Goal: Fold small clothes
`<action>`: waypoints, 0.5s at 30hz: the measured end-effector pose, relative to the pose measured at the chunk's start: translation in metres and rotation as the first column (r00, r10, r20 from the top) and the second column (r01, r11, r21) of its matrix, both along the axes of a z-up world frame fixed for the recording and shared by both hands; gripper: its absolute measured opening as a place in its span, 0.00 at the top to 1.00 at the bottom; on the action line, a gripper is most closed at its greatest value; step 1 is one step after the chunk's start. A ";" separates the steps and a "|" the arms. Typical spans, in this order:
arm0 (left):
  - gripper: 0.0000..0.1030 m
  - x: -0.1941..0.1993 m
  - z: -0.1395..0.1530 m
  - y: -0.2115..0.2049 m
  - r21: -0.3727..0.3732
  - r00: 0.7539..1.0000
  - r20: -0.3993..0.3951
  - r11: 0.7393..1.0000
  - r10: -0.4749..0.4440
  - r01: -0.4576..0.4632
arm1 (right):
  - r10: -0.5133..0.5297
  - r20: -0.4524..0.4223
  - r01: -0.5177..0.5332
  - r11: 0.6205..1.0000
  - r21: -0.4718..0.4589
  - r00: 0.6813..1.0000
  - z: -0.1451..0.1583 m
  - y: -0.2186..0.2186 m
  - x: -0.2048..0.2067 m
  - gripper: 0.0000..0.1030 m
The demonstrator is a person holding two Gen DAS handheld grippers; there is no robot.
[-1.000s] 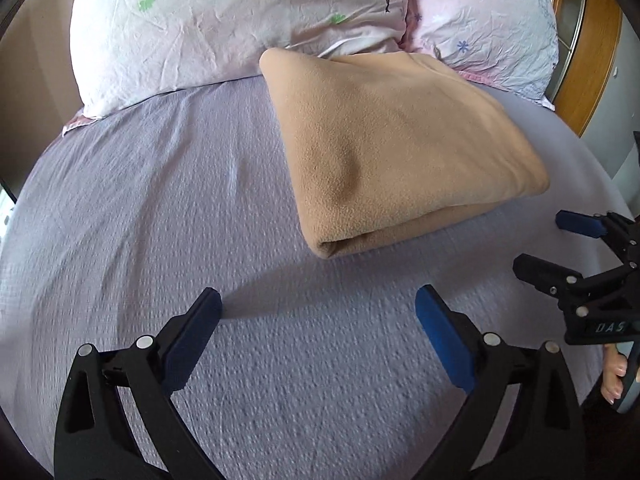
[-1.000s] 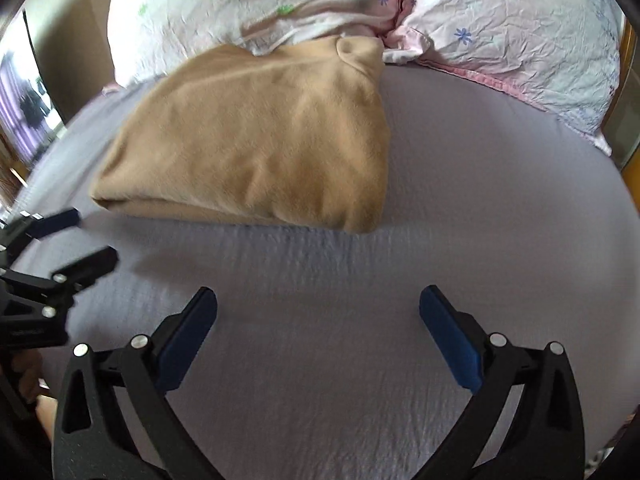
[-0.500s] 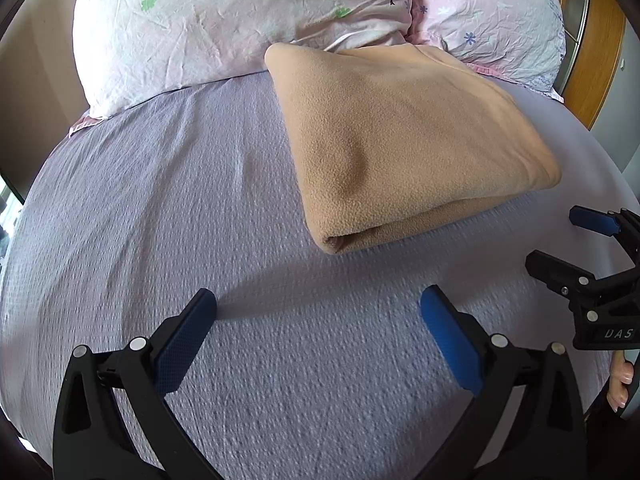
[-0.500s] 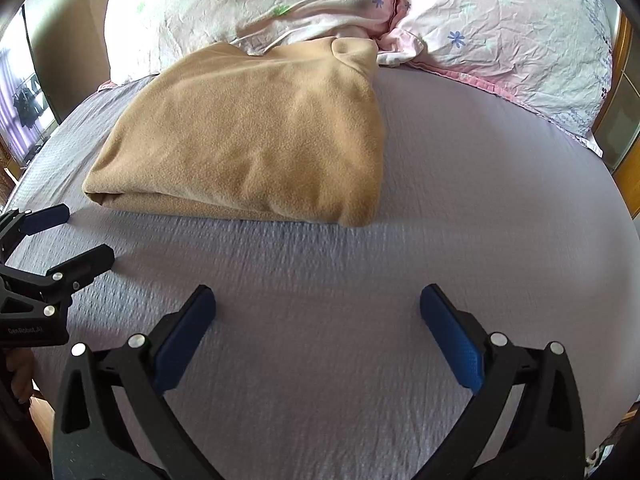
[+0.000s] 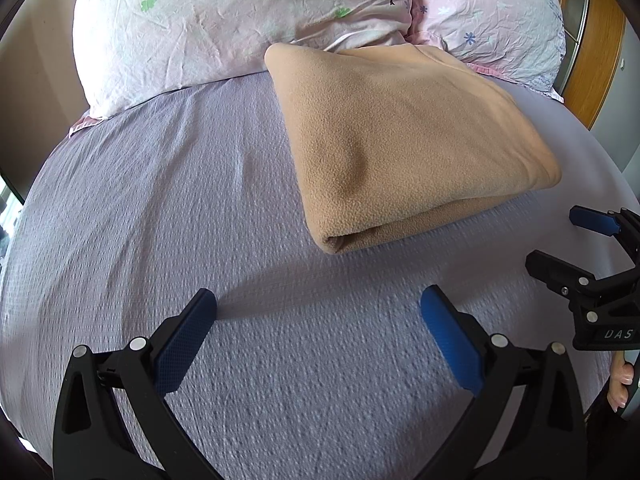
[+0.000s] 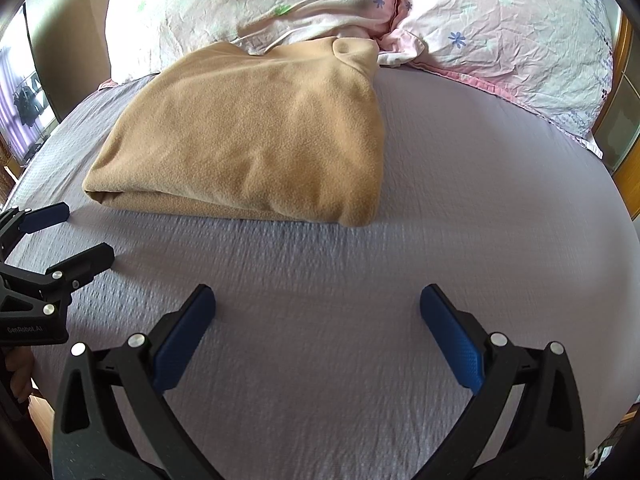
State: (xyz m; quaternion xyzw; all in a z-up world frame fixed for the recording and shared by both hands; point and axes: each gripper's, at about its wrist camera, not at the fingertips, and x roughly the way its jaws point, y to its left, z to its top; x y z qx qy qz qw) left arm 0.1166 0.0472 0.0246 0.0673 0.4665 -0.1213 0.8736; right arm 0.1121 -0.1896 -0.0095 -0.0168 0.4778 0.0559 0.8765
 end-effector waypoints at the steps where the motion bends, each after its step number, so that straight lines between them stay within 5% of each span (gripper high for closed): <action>1: 0.01 0.000 0.000 0.000 0.000 1.000 0.000 1.000 0.000 0.000 | 0.000 0.000 0.000 1.000 0.000 1.000 0.000 0.000 0.000 0.02; 15: 0.01 0.000 0.000 0.000 0.000 1.000 0.000 1.000 0.000 0.000 | -0.003 0.001 0.003 1.000 0.000 1.000 0.000 0.001 0.000 0.02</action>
